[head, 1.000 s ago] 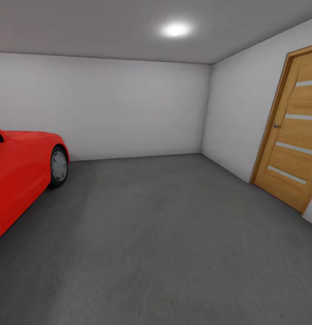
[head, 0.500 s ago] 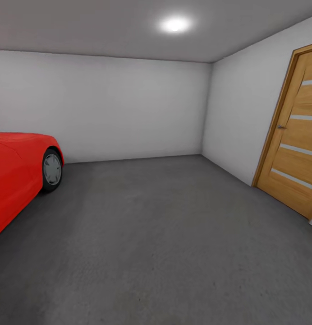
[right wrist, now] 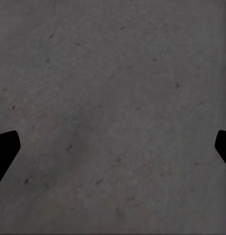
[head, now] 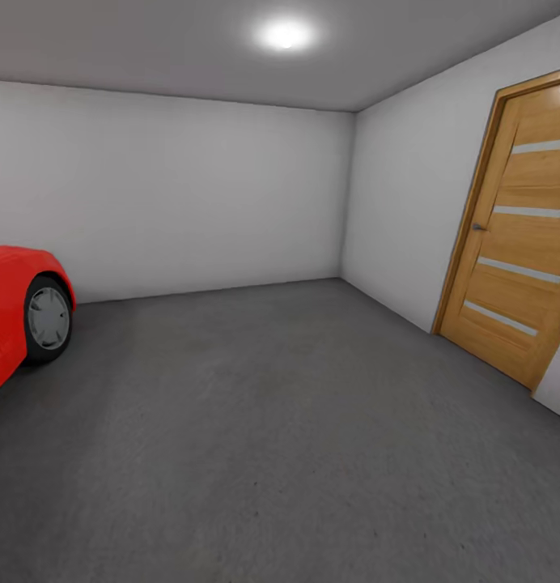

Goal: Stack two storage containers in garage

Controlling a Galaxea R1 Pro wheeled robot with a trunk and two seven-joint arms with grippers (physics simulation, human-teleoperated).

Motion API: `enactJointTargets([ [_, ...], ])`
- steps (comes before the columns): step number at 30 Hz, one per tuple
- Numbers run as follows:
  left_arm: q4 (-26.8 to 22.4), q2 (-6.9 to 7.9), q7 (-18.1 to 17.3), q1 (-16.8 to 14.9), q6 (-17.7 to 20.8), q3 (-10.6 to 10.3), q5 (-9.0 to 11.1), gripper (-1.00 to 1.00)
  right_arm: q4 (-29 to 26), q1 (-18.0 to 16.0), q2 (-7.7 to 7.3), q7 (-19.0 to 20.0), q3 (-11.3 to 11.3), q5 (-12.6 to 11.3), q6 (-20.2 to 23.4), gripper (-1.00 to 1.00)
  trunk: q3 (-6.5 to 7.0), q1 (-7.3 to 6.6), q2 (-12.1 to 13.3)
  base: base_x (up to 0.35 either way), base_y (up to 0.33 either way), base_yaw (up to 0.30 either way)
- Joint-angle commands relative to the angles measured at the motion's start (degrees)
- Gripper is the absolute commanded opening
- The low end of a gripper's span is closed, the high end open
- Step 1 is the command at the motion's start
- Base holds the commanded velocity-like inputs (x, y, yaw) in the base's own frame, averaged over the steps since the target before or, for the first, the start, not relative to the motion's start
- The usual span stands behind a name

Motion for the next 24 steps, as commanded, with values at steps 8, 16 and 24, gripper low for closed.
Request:
enactJointTargets([
  [8,-0.07,-0.01,-0.35,0.02,-0.06,0.13,0.25,1.00,0.05,-0.04,0.04,0.50,-0.28,0.01,-0.14,1.00,-0.05,0.04,-0.02,0.345,0.000,-0.198],
  [16,-0.09,-0.01,-0.35,0.02,-0.06,0.13,0.25,1.00,0.05,-0.04,0.04,0.49,-0.28,0.01,-0.14,1.00,-0.05,0.04,-0.02,0.345,0.000,-0.199],
  [24,-0.09,-0.01,-0.35,0.02,-0.06,0.13,0.25,1.00,0.05,-0.04,0.04,0.48,-0.28,0.01,-0.14,1.00,-0.05,0.04,-0.02,0.345,0.000,-0.188],
])
